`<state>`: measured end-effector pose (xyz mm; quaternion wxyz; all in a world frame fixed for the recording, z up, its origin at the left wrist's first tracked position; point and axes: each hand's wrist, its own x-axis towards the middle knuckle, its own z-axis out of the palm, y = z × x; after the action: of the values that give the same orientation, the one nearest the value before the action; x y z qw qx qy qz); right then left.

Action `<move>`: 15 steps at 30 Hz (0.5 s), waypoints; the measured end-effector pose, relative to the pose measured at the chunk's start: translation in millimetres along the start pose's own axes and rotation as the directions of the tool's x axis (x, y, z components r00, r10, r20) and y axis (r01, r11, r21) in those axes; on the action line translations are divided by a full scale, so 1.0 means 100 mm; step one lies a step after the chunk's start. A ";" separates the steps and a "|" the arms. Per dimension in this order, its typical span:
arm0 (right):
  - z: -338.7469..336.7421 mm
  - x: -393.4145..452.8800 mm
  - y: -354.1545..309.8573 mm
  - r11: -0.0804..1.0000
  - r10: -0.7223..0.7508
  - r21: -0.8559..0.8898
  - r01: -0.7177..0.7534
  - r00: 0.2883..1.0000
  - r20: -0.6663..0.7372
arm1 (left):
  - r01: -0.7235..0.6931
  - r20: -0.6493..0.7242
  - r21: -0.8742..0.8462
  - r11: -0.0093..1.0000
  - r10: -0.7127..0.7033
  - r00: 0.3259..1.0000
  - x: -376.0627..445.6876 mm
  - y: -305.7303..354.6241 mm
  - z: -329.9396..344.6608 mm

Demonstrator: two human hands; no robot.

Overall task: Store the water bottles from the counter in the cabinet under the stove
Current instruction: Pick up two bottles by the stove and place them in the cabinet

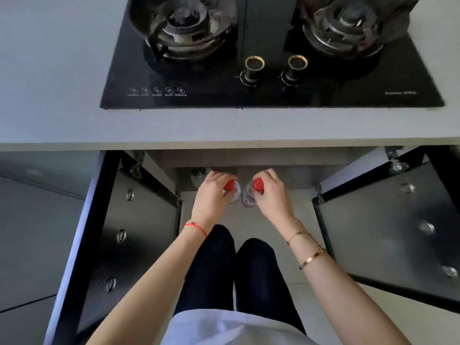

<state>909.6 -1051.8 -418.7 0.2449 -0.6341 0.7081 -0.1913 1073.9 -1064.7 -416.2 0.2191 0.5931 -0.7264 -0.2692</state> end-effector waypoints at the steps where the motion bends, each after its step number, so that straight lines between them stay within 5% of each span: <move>1: 0.15 0.09 0.14 1.000 -0.009 0.002 0.009 1.000 0.004 | 0.005 -0.005 0.009 1.000 -0.005 1.000 0.05 -0.13 0.17; 15: 2.21 1.31 1.59 0.991 -0.128 0.029 0.128 0.992 -0.019 | 0.042 0.014 0.022 0.999 -0.042 0.999 0.95 -1.90 2.04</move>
<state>902.0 -1153.6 -702.7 0.2355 -0.6727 0.6651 -0.2229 1066.0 -1159.5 -694.8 0.2018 0.6088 -0.7182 -0.2699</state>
